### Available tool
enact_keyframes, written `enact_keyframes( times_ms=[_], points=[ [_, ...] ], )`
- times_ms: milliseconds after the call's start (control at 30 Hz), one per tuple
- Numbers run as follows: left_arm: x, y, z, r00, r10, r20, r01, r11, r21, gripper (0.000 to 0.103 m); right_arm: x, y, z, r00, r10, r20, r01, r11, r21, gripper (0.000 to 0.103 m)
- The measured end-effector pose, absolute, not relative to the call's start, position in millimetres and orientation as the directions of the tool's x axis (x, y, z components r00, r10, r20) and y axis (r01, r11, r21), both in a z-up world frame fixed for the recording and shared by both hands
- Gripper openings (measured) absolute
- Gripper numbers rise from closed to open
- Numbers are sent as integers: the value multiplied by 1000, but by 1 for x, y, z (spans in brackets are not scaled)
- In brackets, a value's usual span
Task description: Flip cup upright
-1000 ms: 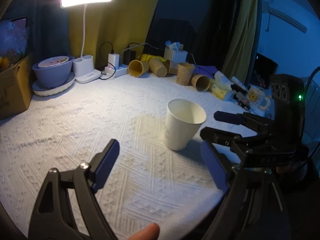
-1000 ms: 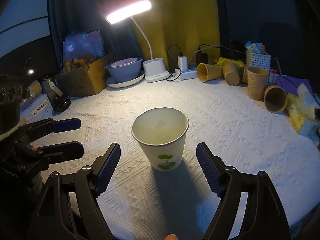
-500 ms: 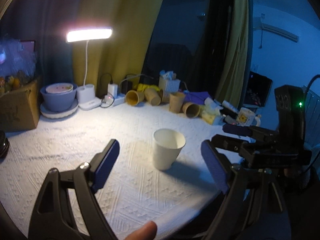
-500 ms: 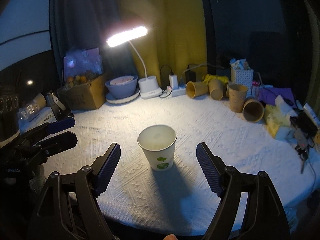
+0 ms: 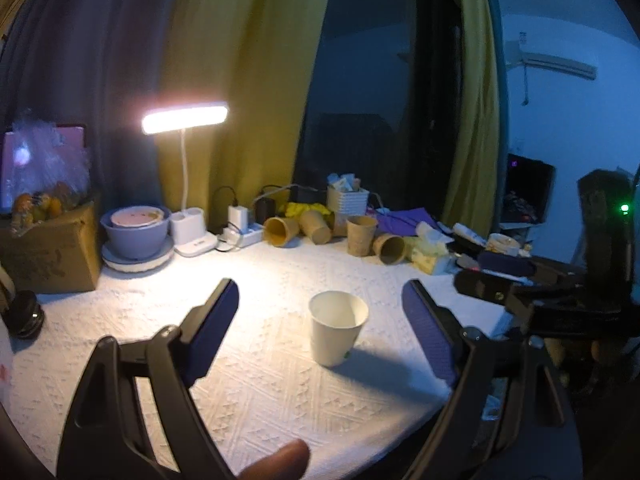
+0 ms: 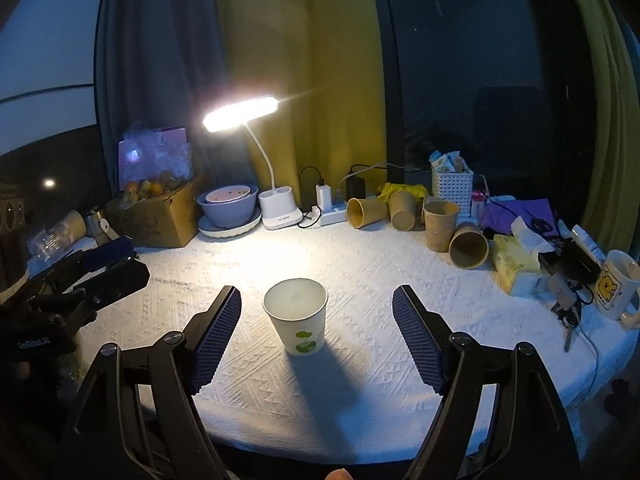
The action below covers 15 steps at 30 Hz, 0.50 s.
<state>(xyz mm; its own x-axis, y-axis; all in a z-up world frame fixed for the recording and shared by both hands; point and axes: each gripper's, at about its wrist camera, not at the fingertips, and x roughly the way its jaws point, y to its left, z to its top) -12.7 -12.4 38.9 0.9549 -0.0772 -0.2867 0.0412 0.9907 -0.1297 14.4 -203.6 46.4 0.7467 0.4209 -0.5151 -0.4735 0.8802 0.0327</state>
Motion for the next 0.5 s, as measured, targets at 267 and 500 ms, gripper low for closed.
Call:
enact_keyframes(
  times_ms=[267,500],
  points=[
    [-15,-13,36,960,-59,-273,30,993,-110,85,18,-208,38,747,407,-525,-460,887,32,81],
    [-11,-17,31,954,-75,-289,45,993,-111,85,19,-208,31,743,399,-538,-457,889,30,81]
  ],
)
